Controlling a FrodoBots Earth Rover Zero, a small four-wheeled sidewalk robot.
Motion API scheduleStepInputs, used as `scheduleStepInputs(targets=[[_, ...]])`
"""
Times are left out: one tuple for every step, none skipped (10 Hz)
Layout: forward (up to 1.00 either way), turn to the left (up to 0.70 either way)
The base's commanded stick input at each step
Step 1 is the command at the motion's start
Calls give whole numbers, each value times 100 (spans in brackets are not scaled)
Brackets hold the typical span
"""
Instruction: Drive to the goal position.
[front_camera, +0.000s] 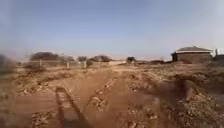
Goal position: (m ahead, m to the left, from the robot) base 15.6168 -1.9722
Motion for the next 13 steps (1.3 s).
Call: scheduleStepInputs(targets=[[70,0],[70,0],[70,0],[70,0],[70,0],[70,0],[70,0],[70,-22],[70,-34],[70,-35],[70,-34],[70,-7],[70,0]])
